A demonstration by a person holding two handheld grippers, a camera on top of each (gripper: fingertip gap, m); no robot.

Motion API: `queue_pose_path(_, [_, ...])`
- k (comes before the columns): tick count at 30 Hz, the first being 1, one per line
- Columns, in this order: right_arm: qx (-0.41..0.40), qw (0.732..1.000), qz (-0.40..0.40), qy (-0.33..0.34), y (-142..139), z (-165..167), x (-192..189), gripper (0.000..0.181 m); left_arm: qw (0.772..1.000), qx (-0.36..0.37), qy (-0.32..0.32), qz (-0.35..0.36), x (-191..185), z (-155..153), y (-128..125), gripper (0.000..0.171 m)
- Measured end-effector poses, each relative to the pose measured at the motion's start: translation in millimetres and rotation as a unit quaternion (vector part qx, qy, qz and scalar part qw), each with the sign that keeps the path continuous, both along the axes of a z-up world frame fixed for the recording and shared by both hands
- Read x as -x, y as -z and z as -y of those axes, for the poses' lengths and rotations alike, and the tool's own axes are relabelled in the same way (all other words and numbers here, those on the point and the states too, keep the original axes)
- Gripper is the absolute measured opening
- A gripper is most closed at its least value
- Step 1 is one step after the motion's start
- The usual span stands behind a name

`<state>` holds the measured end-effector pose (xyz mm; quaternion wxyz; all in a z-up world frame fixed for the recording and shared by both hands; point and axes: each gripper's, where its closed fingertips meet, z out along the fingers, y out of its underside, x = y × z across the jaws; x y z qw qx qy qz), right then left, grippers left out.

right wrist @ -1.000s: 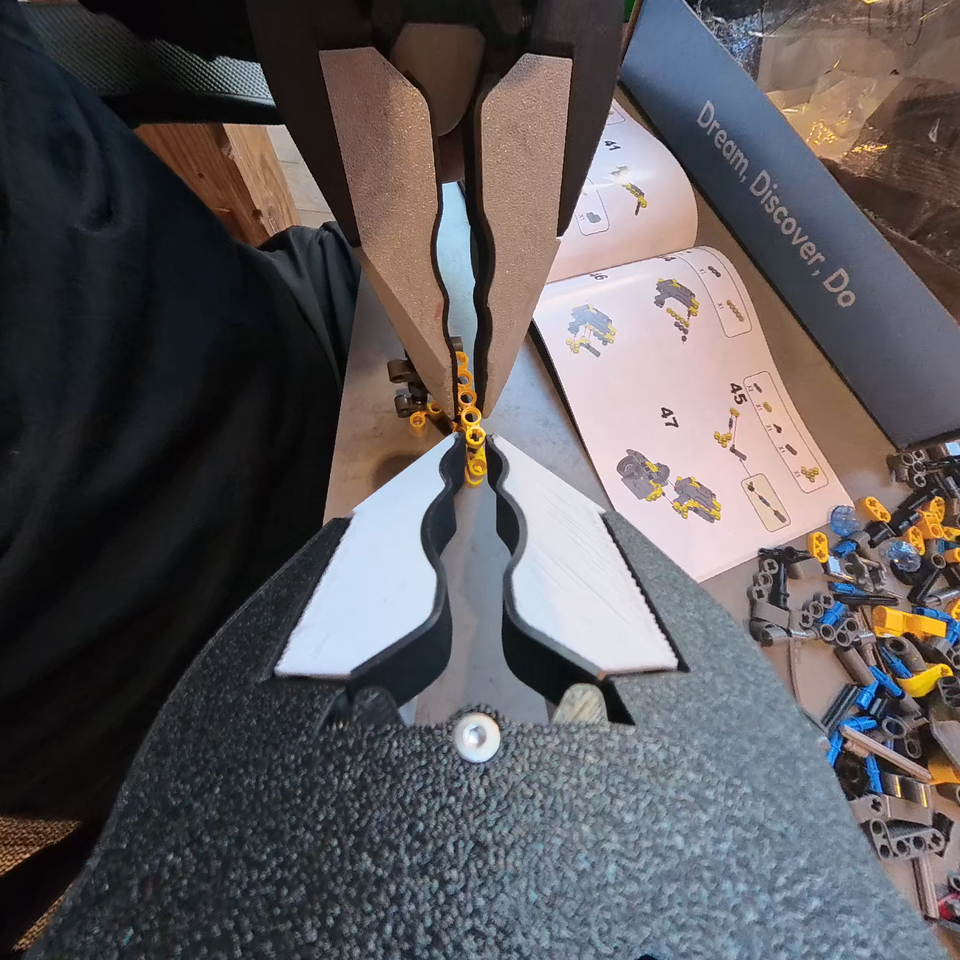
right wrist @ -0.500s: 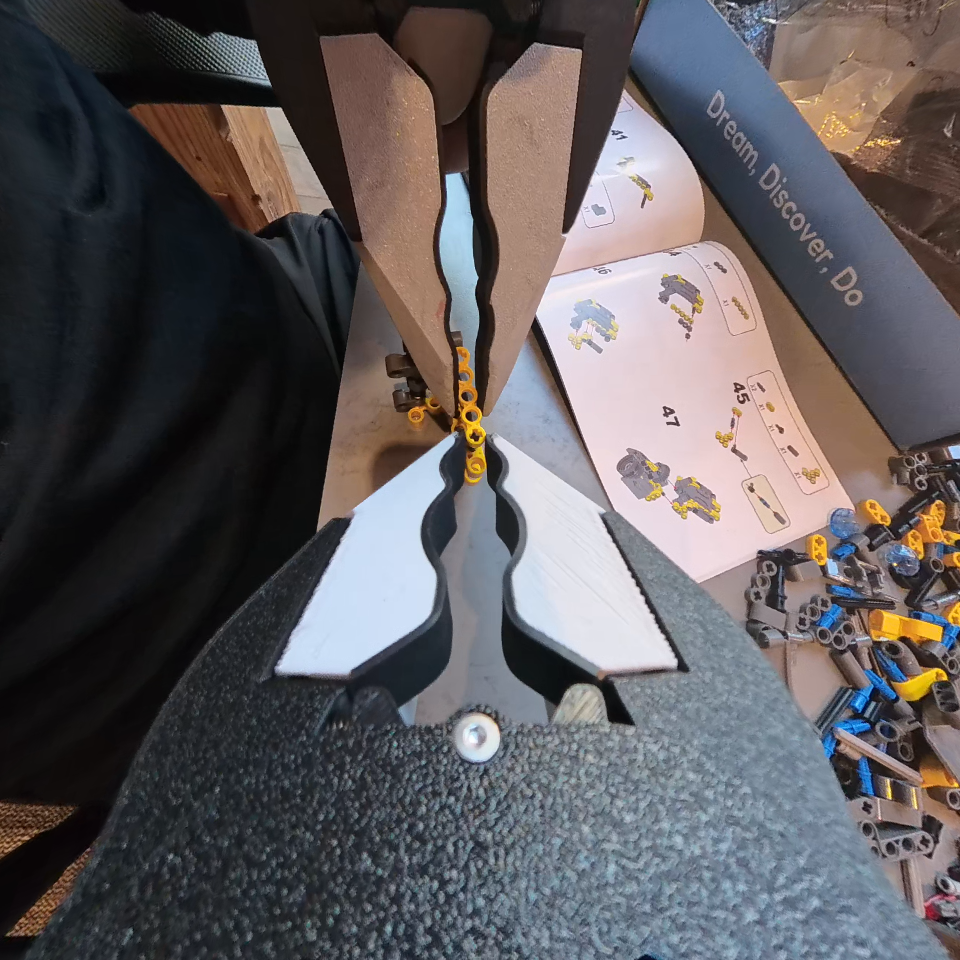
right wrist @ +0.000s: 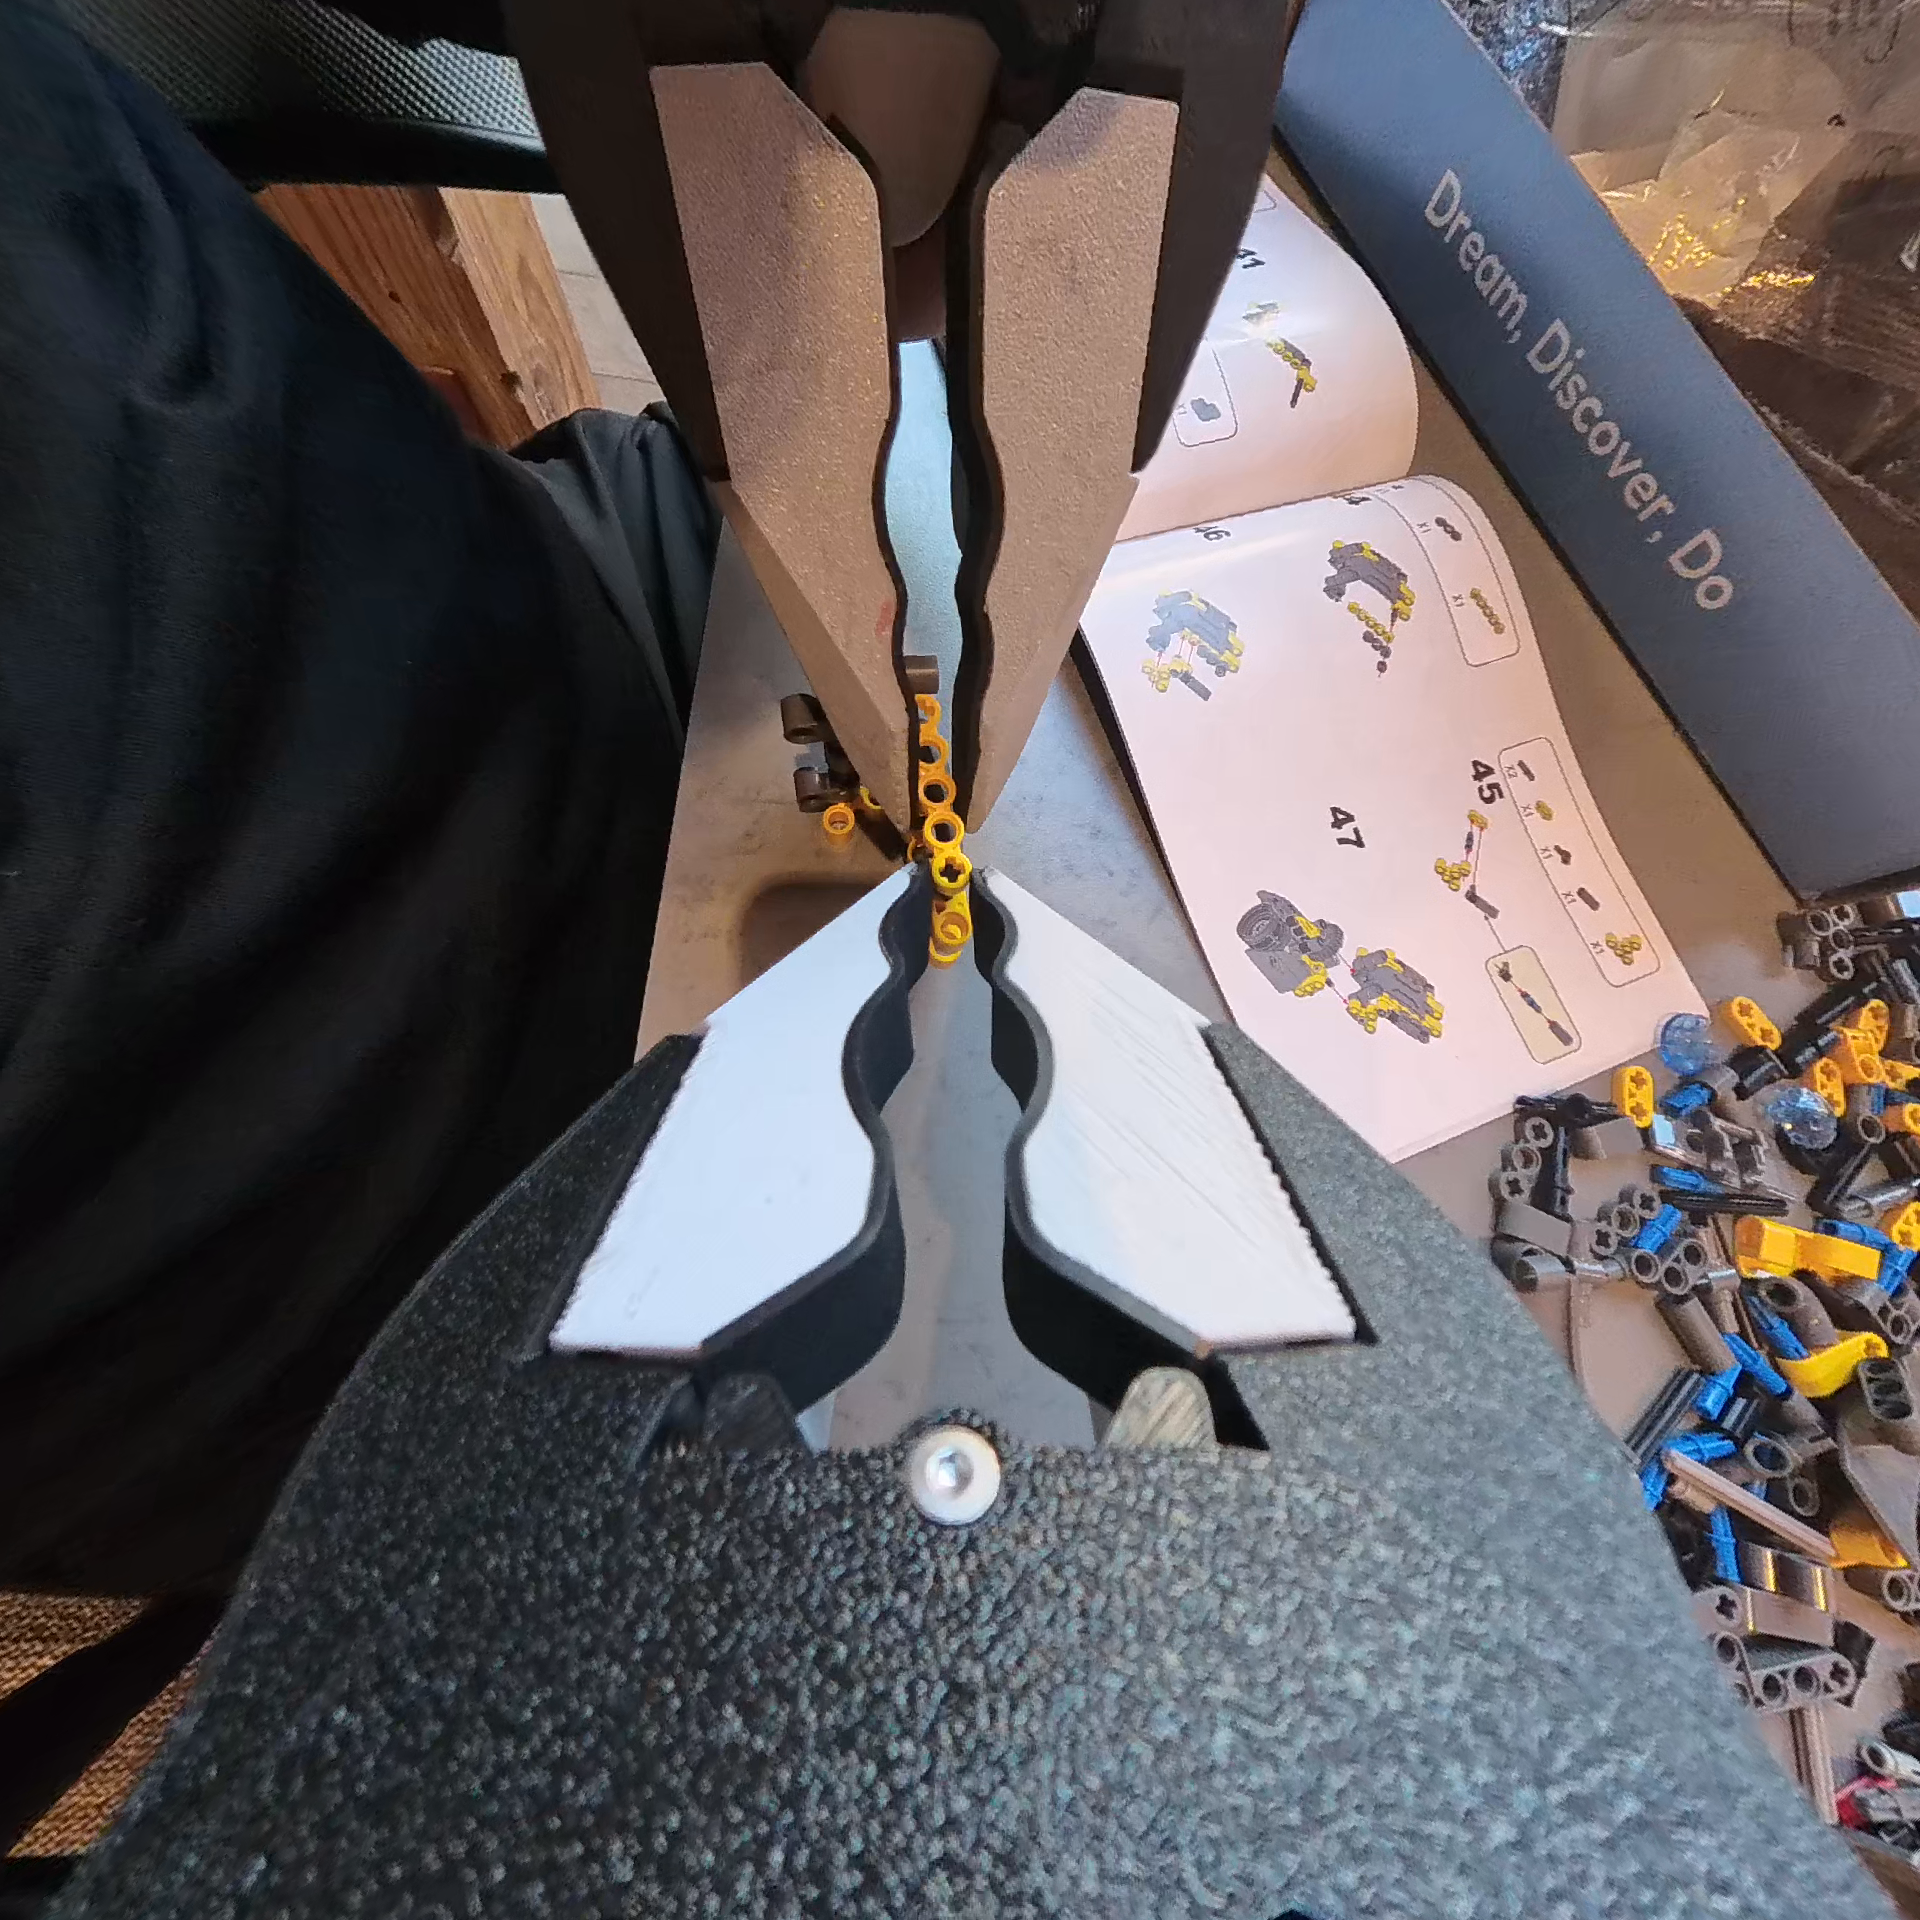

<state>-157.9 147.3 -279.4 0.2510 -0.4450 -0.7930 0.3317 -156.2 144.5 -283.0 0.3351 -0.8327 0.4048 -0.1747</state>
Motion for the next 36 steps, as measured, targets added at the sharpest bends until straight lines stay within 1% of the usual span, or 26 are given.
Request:
queue_pose_path(12, [-0.032,0.999,0.012,-0.008,2.9,-0.1,-0.5,0.006,1.000,0.007,0.006,-0.009,0.2,-0.6,2.4,0.004])
queue_pose_path(18, [-0.053,0.998,0.022,-0.017,9.2,0.5,-0.1,0.003,1.000,0.019,0.004,0.009,-0.1,0.6,2.0,0.004])
queue_pose_path(19, [-0.058,0.997,0.040,-0.026,15.9,3.7,-2.1,0.002,1.000,0.020,0.006,0.016,-2.1,1.1,1.4,0.004])
queue_pose_path(20, [-0.083,0.992,0.085,-0.039,36.4,6.5,-6.8,0.001,0.999,0.024,0.012,0.032,-7.7,2.7,-0.8,0.000])
queue_pose_path(21, [-0.093,0.991,0.076,-0.056,42.3,14.8,-4.4,0.000,0.999,0.024,0.013,0.034,-10.7,2.3,-0.6,0.000])
queue_pose_path(22, [-0.101,0.991,0.065,-0.055,42.2,16.6,-2.2,0.000,1.000,0.019,0.008,0.007,-7.1,-0.1,4.2,0.000])
queue_pose_path(23, [-0.112,0.991,0.068,-0.031,43.1,8.2,0.4,0.000,1.000,0.006,0.003,-0.018,-2.3,-3.0,7.6,0.000])
queue_pose_path(24, [-0.082,0.995,0.055,-0.016,37.3,7.1,3.7,0.000,1.000,0.002,0.005,-0.018,-2.0,-2.2,7.5,0.000])
queue_pose_path(25, [-0.033,0.998,0.047,-0.016,28.6,11.6,4.2,0.000,1.000,0.008,0.007,0.001,-3.1,0.2,5.8,0.000])
queue_pose_path(26, [-0.008,0.999,0.042,-0.013,21.6,11.7,4.0,0.000,1.000,0.012,0.004,0.013,-1.3,1.6,4.7,0.000])
queue_pose_path(28, [-0.022,1.000,0.016,0.016,12.2,-2.8,7.0,0.000,1.000,0.008,-0.021,0.013,12.0,-2.3,4.7,0.000])
queue_pose_path(30, [-0.019,0.999,0.012,0.037,9.3,-12.7,7.7,0.000,0.999,-0.002,-0.041,0.029,23.2,-5.9,-1.9,0.000])
queue_pose_path(33, [-0.002,0.999,0.003,0.052,8.9,-14.5,10.6,0.000,0.996,-0.014,-0.067,0.048,39.5,-7.7,-12.6,0.000])
queue_pose_path(35, [0.000,0.999,0.006,0.051,14.9,-11.3,11.6,0.002,0.996,-0.015,-0.077,0.045,47.3,-5.2,-14.3,0.000])
queue_pose_path(36, [0.001,0.999,0.010,0.051,18.7,-9.6,11.9,0.003,0.996,-0.012,-0.081,0.038,51.0,-2.8,-13.1,0.004])
